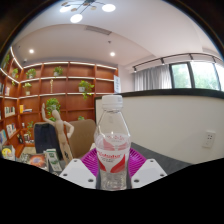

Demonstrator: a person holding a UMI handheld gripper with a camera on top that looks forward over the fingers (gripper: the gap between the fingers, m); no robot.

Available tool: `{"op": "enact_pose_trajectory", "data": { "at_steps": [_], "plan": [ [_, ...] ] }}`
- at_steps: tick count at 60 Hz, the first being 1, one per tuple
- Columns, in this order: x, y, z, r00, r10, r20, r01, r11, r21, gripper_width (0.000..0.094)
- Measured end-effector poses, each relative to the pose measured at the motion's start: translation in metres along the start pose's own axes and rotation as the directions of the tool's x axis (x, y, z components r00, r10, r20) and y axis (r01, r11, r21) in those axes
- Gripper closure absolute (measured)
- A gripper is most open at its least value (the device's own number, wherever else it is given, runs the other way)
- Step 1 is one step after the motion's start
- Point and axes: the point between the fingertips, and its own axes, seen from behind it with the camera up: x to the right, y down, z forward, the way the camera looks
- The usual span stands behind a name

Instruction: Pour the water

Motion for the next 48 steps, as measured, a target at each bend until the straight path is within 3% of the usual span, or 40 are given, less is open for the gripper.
{"op": "enact_pose_trajectory", "data": {
  "at_steps": [5,13,20,25,33,43,48],
  "plan": [
    [0.022,0.034,0.014,0.999,-0.006,-0.038,0.005,0.999,-0.041,0.056],
    [0.03,0.086,0.033,0.999,0.031,-0.018,-0.033,0.995,-0.093,0.0559],
    [0.026,0.101,0.03,0.999,0.006,-0.034,-0.01,0.993,-0.12,0.0558],
    [0.039,0.125,0.036,0.999,-0.014,-0.037,0.009,0.992,-0.126,0.0541],
    [0.036,0.121,0.036,0.999,0.008,-0.033,-0.01,0.997,-0.075,0.0516],
    [0.035,0.123,0.034,0.999,0.005,-0.032,-0.008,0.997,-0.081,0.0378],
    [0.031,0.126,0.03,1.0,-0.004,-0.01,0.003,0.996,-0.087,0.0152]
  ]
}}
